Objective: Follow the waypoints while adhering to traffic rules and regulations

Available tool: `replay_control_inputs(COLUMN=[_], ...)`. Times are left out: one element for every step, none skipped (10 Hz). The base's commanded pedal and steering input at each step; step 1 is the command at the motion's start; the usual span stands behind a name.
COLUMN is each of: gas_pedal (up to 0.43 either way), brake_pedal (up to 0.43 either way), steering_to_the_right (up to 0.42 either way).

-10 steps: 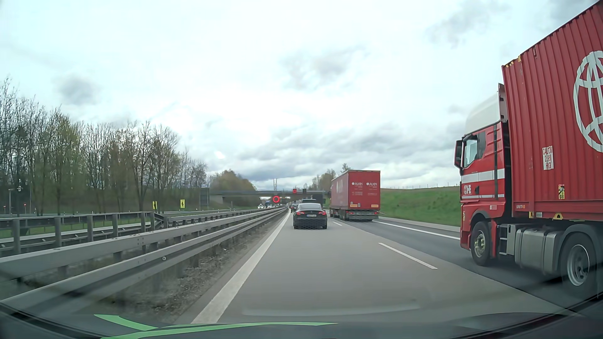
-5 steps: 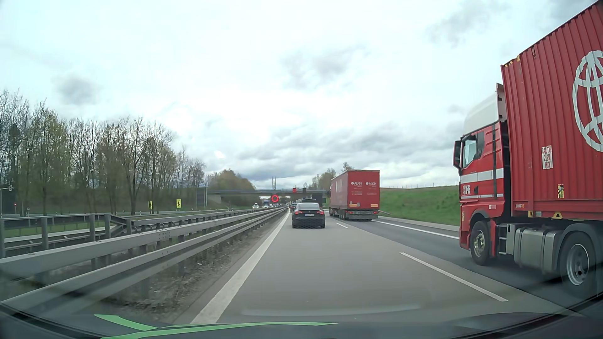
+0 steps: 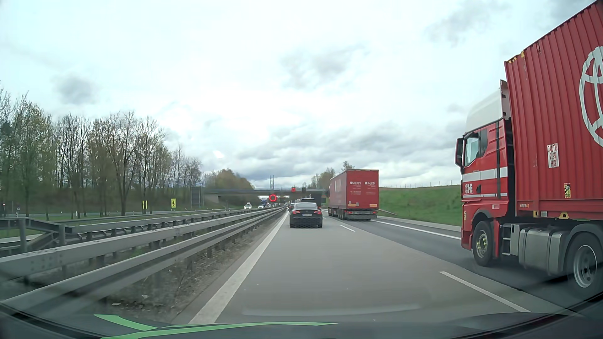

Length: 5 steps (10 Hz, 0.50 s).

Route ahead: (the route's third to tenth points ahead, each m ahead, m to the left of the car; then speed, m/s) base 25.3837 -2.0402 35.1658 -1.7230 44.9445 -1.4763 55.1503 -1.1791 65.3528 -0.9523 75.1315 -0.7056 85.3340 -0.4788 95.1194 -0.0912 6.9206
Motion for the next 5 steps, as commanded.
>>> replay_control_inputs(gas_pedal=[0.15, 0.138, 0.13, 0.118, 0.118], brake_pedal=[0.0, 0.0, 0.0, 0.0, 0.0], steering_to_the_right=[0.0, 0.0, 0.0, 0.0, 0.0])
